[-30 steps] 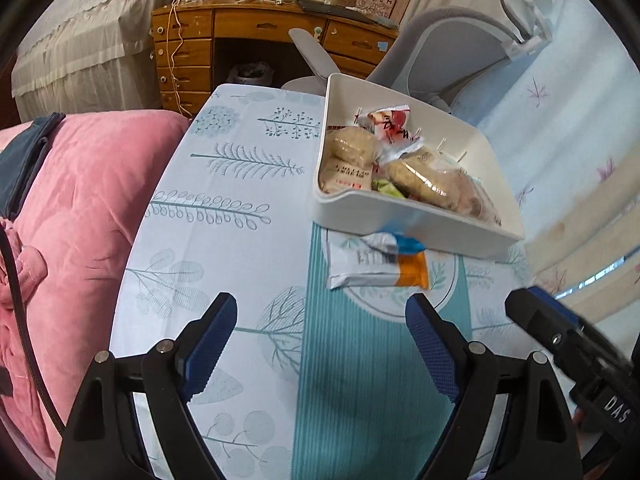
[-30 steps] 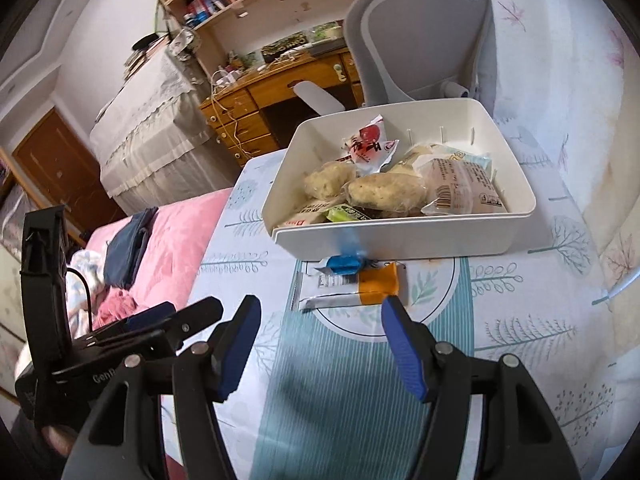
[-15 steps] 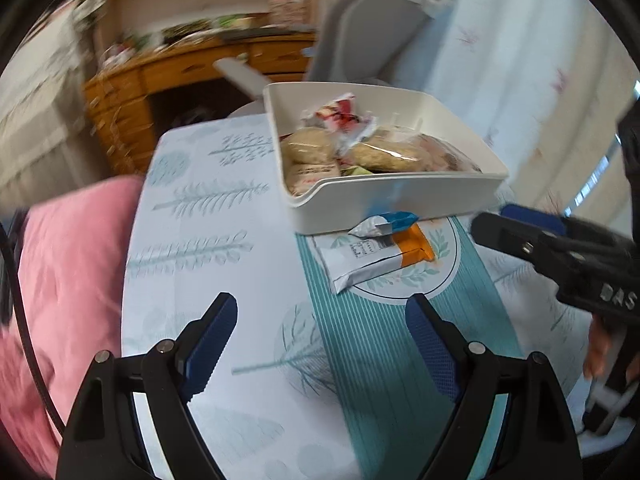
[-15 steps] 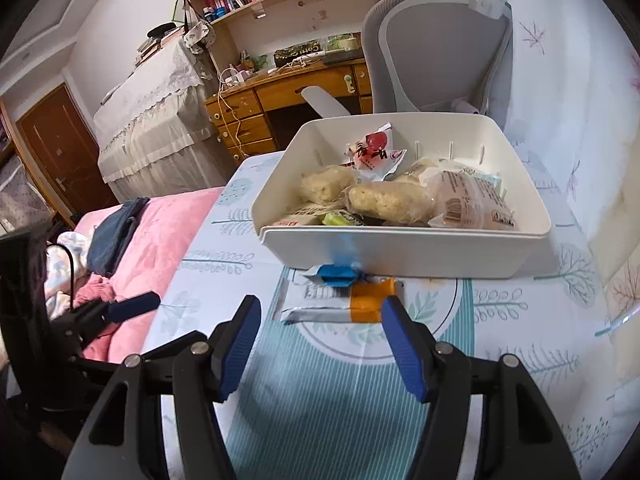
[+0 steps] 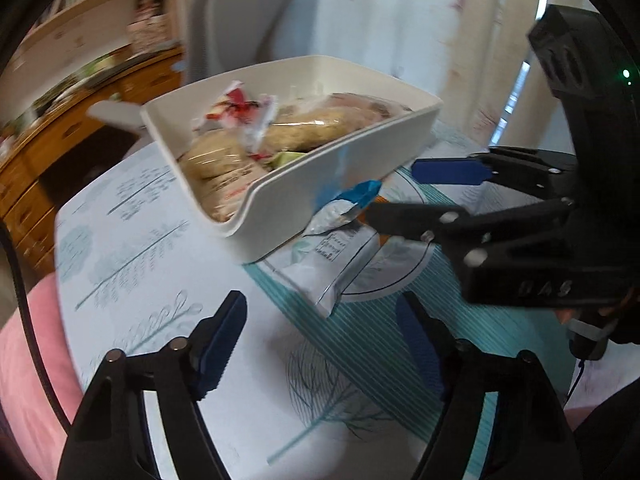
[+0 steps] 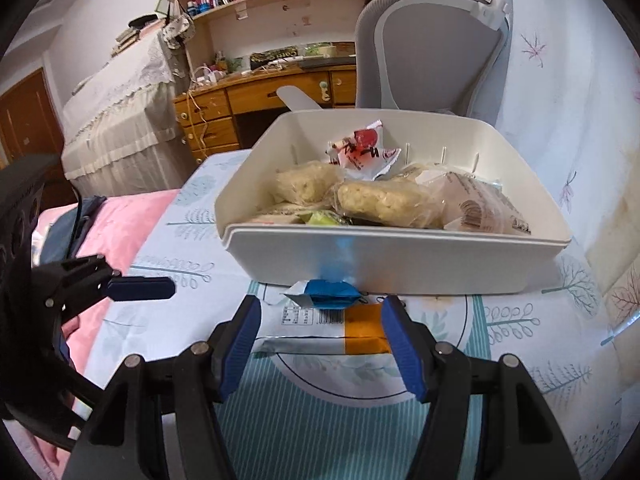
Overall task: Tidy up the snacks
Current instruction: 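Grasp the white orange-ended bar with the left tool while the right tool grasps the blue packet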
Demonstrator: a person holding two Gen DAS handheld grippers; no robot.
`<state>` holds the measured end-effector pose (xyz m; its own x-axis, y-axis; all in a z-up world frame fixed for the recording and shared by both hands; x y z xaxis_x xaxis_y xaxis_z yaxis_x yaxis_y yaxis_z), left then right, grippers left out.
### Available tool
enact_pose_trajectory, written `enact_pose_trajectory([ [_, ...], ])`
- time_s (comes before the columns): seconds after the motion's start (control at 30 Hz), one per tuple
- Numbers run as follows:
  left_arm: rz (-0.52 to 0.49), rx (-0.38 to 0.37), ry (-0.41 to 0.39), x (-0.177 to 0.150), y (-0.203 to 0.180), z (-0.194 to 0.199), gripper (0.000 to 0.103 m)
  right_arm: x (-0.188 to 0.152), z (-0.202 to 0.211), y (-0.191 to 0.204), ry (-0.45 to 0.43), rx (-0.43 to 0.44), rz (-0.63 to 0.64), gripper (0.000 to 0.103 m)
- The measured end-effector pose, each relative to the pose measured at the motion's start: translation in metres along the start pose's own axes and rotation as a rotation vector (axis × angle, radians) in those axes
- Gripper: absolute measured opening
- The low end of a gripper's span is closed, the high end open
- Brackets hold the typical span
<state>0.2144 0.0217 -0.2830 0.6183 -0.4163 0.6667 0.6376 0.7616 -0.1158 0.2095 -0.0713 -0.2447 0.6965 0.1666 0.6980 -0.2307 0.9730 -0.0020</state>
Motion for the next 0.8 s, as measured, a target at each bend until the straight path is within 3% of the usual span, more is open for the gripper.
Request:
enact_pose_trajectory([
  [0.03,-0.025,-0.024,0.012,-0.001,-0.001,-0.005,0.066,-0.001,-0.003,0.001,0.004,-0.009,0.002,0.063],
  [0.2,-0.152,-0.074,0.041,0.001,-0.006,-0.024,0.055,-0.005,-0.013,0.003,-0.009,-0.059,0.011,0.063],
  [0.43,-0.226,-0.106,0.090,0.003,-0.010,-0.046,0.055,-0.003,-0.024,0.003,-0.011,-0.090,0.005,0.060],
  [0.8,-0.280,-0.137,0.092,0.015,-0.015,-0.058,0.055,0.005,-0.031,-0.005,-0.003,-0.093,0.008,0.052],
])
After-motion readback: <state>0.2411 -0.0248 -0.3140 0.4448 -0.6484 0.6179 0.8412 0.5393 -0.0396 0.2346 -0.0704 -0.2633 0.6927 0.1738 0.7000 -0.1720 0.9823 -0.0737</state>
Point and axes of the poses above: each gripper's, at about its wrist camera, not at the fingertips, and z roughly against the way its jaws point, y to its left, x to its top, the point moved 9 cm from there along -z, roughly the way its jaws point, and after that the axes turned 3 degrees about -y, right-handed, at the moved point
